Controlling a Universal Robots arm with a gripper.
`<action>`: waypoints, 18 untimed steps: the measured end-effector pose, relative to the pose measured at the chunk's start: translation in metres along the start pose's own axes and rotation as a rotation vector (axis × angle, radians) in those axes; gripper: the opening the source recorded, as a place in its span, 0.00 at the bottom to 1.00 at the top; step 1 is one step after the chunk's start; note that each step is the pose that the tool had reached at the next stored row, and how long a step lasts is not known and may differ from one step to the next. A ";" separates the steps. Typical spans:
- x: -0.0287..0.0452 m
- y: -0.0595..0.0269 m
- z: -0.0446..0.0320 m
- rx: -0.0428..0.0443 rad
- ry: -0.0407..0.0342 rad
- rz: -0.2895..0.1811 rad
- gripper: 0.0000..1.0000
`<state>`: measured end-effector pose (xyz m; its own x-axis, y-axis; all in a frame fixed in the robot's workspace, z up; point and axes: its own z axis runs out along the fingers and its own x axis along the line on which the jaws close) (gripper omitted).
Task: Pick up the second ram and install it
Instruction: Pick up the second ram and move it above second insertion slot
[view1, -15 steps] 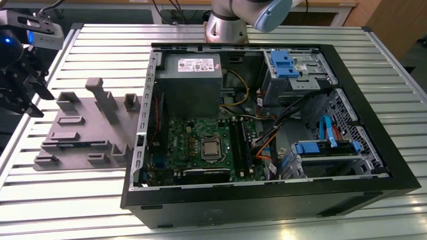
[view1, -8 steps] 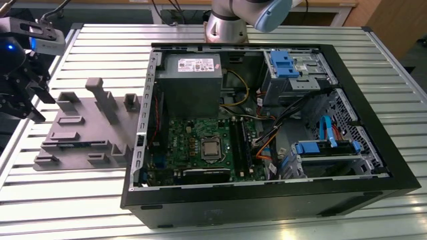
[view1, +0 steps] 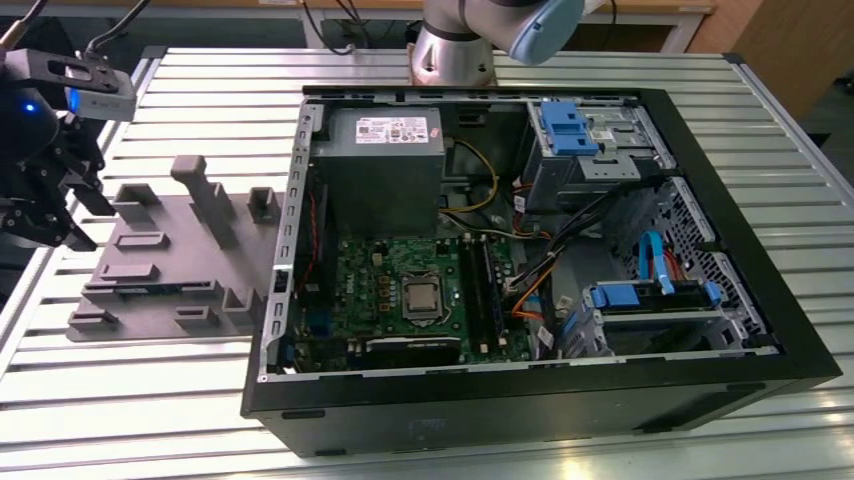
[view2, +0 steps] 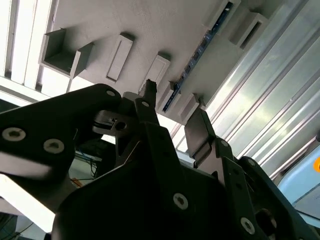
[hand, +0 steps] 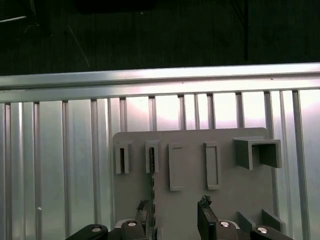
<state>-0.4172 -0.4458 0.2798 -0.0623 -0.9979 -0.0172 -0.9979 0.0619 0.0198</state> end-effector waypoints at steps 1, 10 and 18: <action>0.0002 -0.0001 0.0006 0.0030 -0.0004 0.000 0.51; 0.0018 -0.0003 0.0109 0.0091 -0.0006 -0.013 0.51; 0.0048 -0.0007 0.0221 0.0090 -0.0005 -0.015 0.51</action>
<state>-0.4172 -0.4502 0.2576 -0.0478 -0.9987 -0.0179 -0.9988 0.0476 0.0105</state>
